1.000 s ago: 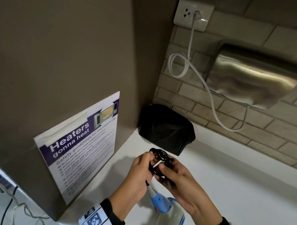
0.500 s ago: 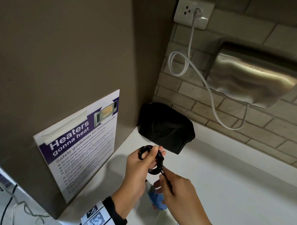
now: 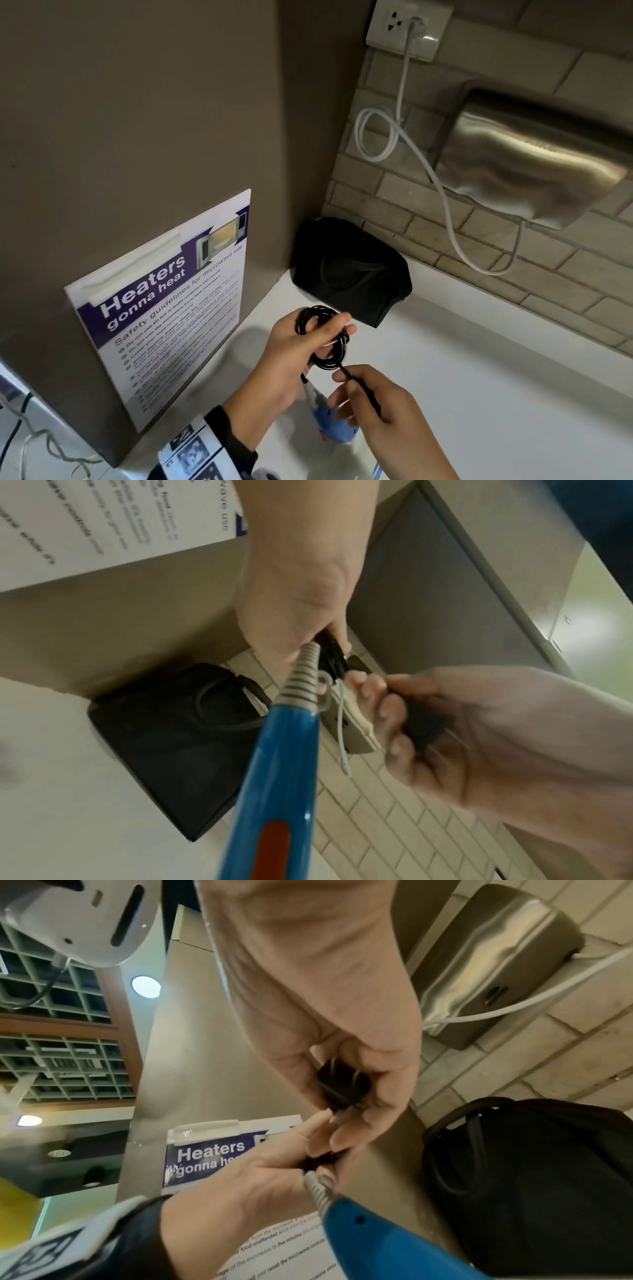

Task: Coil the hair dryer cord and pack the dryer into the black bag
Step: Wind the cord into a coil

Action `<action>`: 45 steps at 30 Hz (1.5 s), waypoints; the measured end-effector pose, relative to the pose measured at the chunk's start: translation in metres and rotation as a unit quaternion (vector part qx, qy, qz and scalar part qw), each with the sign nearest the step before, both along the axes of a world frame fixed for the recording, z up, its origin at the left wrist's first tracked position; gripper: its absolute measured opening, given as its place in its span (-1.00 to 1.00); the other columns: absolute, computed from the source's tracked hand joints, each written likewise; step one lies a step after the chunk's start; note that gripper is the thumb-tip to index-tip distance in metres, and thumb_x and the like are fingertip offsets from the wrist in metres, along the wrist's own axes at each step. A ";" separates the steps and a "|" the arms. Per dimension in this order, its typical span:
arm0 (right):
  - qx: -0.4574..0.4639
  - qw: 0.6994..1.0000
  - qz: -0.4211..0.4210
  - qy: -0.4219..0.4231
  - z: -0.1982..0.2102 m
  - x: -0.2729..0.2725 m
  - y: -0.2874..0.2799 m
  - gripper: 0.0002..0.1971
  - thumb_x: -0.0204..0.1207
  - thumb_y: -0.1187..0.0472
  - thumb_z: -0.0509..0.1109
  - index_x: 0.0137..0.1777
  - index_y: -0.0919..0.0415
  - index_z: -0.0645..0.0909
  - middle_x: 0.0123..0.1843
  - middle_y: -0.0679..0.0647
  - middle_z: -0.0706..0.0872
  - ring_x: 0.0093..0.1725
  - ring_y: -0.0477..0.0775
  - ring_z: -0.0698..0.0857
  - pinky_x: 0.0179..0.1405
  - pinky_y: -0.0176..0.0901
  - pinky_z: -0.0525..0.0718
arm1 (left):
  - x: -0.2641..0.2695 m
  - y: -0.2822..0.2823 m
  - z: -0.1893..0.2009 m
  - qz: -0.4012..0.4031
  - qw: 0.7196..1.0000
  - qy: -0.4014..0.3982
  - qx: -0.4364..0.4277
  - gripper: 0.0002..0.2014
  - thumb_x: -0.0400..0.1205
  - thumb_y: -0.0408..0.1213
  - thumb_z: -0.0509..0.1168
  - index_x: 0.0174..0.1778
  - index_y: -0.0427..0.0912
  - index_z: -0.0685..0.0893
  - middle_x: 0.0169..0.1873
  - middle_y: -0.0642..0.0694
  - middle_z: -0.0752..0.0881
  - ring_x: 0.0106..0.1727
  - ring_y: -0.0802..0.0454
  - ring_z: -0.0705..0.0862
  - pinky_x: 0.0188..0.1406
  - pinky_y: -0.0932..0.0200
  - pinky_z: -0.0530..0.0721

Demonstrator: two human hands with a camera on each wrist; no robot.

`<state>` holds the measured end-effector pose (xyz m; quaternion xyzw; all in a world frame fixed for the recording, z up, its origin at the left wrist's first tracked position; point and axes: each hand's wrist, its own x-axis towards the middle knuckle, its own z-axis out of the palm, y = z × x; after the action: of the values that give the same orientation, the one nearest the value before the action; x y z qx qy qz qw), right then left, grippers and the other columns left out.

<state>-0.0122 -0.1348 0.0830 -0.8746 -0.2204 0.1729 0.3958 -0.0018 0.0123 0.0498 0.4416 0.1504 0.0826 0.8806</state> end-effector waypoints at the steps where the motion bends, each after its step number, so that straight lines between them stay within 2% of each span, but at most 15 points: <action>1: 0.007 1.000 -0.008 0.003 -0.002 0.004 0.000 -0.75 0.64 0.33 0.16 -0.07 0.00 0.61 -0.23 -0.12 0.81 -0.28 -0.14 0.75 0.02 0.00 0.71 | -0.001 -0.003 0.000 -0.016 1.000 -0.001 0.014 -0.58 0.25 -0.24 0.62 -0.03 -0.28 0.71 -0.07 -0.23 0.85 0.08 -0.22 0.80 0.12 -0.04 0.72; 4: 0.012 1.000 -0.002 0.012 -0.005 0.008 0.003 -0.82 0.61 0.25 0.18 -0.16 0.04 0.56 -0.42 -0.12 0.73 -0.37 -0.13 0.65 -0.10 -0.01 0.66 | -0.005 -0.011 0.002 -0.029 0.996 0.006 0.083 -0.66 0.28 -0.42 0.62 -0.08 -0.26 0.68 -0.06 -0.18 0.86 0.04 -0.31 0.80 0.02 -0.11 0.75; 8: -0.016 0.999 0.019 -0.039 -0.004 0.007 0.012 -0.72 0.68 0.08 0.16 -0.29 -0.20 0.37 -0.44 -0.34 0.61 -0.40 -0.26 0.53 -0.33 -0.35 0.44 | -0.005 -0.020 0.002 0.041 0.993 0.003 0.111 -0.82 0.40 -0.54 0.52 -0.15 -0.31 0.71 -0.16 -0.19 0.86 -0.15 -0.26 0.84 -0.10 -0.04 0.78; 12: -0.039 0.995 0.031 -0.084 -0.002 -0.003 0.016 -0.84 0.71 0.03 0.03 0.01 -0.16 0.43 -0.26 -0.03 0.65 -0.29 -0.08 0.56 -0.22 -0.30 0.47 | -0.004 -0.021 0.002 0.106 0.988 0.007 0.109 -0.85 0.45 -0.50 0.50 -0.12 -0.33 0.72 -0.17 -0.16 0.86 -0.22 -0.21 0.85 -0.23 0.03 0.79; 15: -0.083 0.991 0.044 -0.094 -0.001 -0.012 0.014 -0.78 0.70 -0.01 -0.03 -0.20 -0.11 0.27 -0.35 0.01 0.51 -0.33 -0.01 0.48 -0.27 -0.28 0.42 | -0.001 -0.016 0.001 0.111 0.992 0.033 0.046 -0.85 0.44 -0.54 0.49 -0.10 -0.35 0.75 -0.17 -0.17 0.86 -0.19 -0.19 0.85 -0.28 0.12 0.78; 17: -0.105 0.989 0.046 -0.089 -0.004 -0.014 0.011 -0.78 0.71 -0.03 -0.04 -0.16 -0.03 0.27 -0.36 0.05 0.46 -0.33 0.02 0.46 -0.29 -0.28 0.39 | 0.000 -0.013 0.001 0.111 0.993 0.043 0.014 -0.83 0.42 -0.56 0.50 -0.09 -0.38 0.75 -0.17 -0.20 0.86 -0.17 -0.16 0.85 -0.30 0.18 0.78; 22: -0.077 0.994 0.070 -0.024 -0.018 -0.005 0.004 -0.78 0.71 -0.01 0.01 -0.17 -0.05 0.34 -0.33 -0.25 0.65 -0.27 -0.09 0.55 -0.12 -0.22 0.54 | 0.002 -0.001 0.001 0.079 0.997 0.017 0.006 -0.64 0.37 -0.27 0.56 0.00 -0.39 0.72 -0.14 -0.24 0.86 -0.03 -0.10 0.84 -0.04 0.15 0.73; 24: -0.034 0.996 0.072 0.032 -0.022 0.003 0.003 -0.81 0.68 0.10 0.09 -0.17 -0.03 0.43 -0.30 -0.11 0.76 -0.27 -0.09 0.64 -0.03 -0.17 0.62 | 0.000 -0.001 0.003 0.066 0.998 0.000 0.007 -0.56 0.31 -0.19 0.55 -0.01 -0.42 0.69 -0.17 -0.23 0.86 0.00 -0.12 0.83 0.03 0.14 0.70; 26: 0.035 0.992 0.055 0.104 -0.021 0.010 0.004 -0.91 0.60 0.25 0.17 -0.09 0.12 0.48 -0.33 0.07 0.78 -0.31 0.02 0.70 -0.09 -0.10 0.67 | -0.001 -0.004 0.002 0.053 0.998 -0.006 0.018 -0.65 0.34 -0.24 0.56 -0.12 -0.31 0.60 -0.30 -0.13 0.86 0.04 -0.16 0.82 0.07 0.10 0.67; 28: 0.076 0.986 0.035 0.142 -0.017 0.018 0.006 -0.95 0.61 0.35 0.20 -0.05 0.22 0.48 -0.38 0.05 0.75 -0.31 0.11 0.70 -0.20 -0.10 0.69 | -0.002 -0.006 0.000 0.054 0.997 0.003 0.047 -0.65 0.38 -0.33 0.57 -0.10 -0.16 0.51 -0.35 -0.03 0.83 0.05 -0.19 0.81 0.07 0.02 0.67; 33: 0.041 0.996 0.013 0.075 -0.009 0.025 0.015 -0.86 0.66 0.20 0.21 -0.07 0.17 0.57 -0.34 -0.08 0.65 -0.32 -0.10 0.62 -0.17 -0.18 0.61 | -0.006 -0.007 -0.004 0.002 0.996 -0.033 0.087 -0.55 0.46 -0.46 0.50 0.16 0.07 0.60 0.02 -0.13 0.83 0.08 -0.21 0.79 0.06 -0.08 0.65; 37: -0.025 0.998 0.051 -0.016 -0.007 0.016 0.025 -0.81 0.70 0.12 0.09 -0.09 -0.16 0.45 -0.25 -0.12 0.67 -0.23 -0.16 0.63 -0.12 -0.32 0.55 | -0.003 -0.015 -0.006 0.034 0.997 0.004 0.071 -0.72 0.48 -0.38 0.51 -0.02 0.07 0.71 -0.13 -0.21 0.84 -0.18 -0.07 0.83 -0.21 0.03 0.76; 39: -0.063 0.994 0.070 -0.058 -0.010 0.008 0.028 -0.82 0.72 0.05 0.03 -0.09 -0.14 0.39 -0.32 -0.12 0.56 -0.29 -0.07 0.54 -0.16 -0.22 0.51 | 0.000 -0.013 -0.008 0.071 0.995 0.012 0.064 -0.74 0.48 -0.43 0.50 -0.03 0.00 0.71 -0.26 -0.21 0.79 -0.35 0.03 0.78 -0.39 0.20 0.70; 42: -0.093 0.990 0.070 -0.084 -0.011 -0.002 0.029 -0.78 0.72 -0.01 -0.05 0.18 -0.05 0.39 -0.23 -0.08 0.53 -0.21 0.01 0.45 -0.29 -0.29 0.43 | -0.001 -0.007 -0.008 0.095 0.994 0.023 0.038 -0.73 0.47 -0.42 0.51 0.04 -0.11 0.68 -0.32 -0.24 0.75 -0.48 0.06 0.71 -0.56 0.29 0.60; 45: -0.127 0.986 0.077 -0.072 -0.007 -0.012 0.027 -0.80 0.72 -0.01 -0.08 -0.10 0.00 0.25 -0.29 -0.04 0.49 -0.28 0.04 0.43 -0.36 -0.37 0.37 | 0.000 -0.004 -0.009 0.102 0.994 0.034 0.022 -0.74 0.48 -0.37 0.51 0.02 -0.08 0.66 -0.42 -0.21 0.69 -0.59 0.05 0.59 -0.68 0.33 0.47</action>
<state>-0.0237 -0.1075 0.0764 -0.9085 -0.2910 0.1656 0.2500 -0.0023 0.0085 0.0409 0.4458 0.2226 0.1607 0.8520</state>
